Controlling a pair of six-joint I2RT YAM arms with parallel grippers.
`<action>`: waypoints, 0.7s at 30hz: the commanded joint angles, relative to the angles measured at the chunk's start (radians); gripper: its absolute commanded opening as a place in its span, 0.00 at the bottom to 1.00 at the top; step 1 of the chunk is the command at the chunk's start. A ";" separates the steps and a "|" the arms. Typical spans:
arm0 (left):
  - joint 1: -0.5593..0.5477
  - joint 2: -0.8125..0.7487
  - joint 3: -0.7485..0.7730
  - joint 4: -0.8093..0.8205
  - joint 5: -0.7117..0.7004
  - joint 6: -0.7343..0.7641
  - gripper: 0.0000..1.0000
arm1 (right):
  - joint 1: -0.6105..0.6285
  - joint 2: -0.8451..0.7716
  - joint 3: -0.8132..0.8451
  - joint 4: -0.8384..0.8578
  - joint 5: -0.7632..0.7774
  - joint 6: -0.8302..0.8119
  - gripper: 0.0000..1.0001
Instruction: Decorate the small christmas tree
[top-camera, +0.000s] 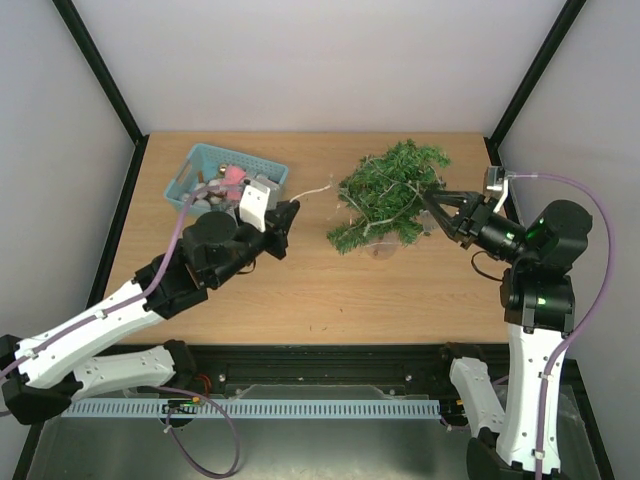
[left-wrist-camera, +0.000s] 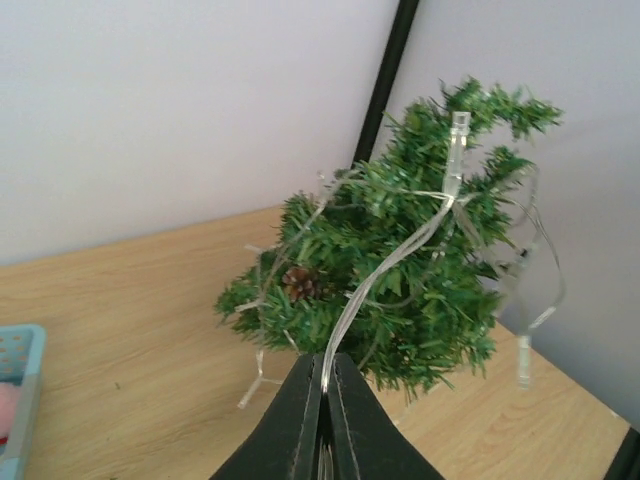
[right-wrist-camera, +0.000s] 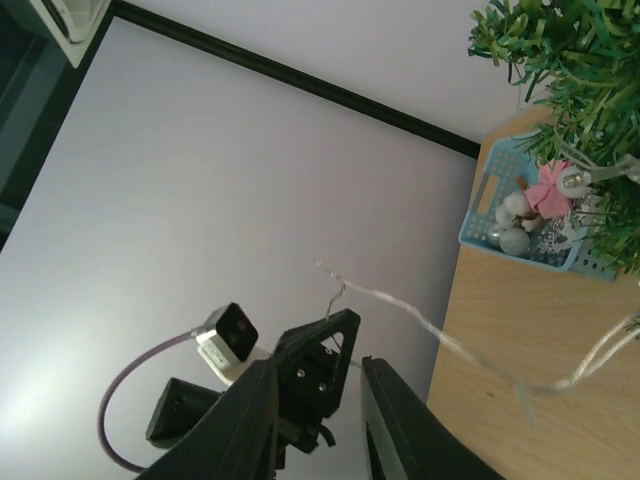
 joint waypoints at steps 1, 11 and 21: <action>0.070 -0.016 0.056 -0.032 0.055 -0.031 0.02 | -0.002 0.002 0.007 0.049 -0.008 0.005 0.28; 0.279 0.078 0.172 -0.131 0.170 -0.053 0.02 | -0.002 0.022 0.042 0.134 0.029 0.059 0.38; 0.464 0.232 0.248 -0.137 0.342 -0.085 0.02 | -0.002 0.132 0.193 0.159 0.067 0.043 0.42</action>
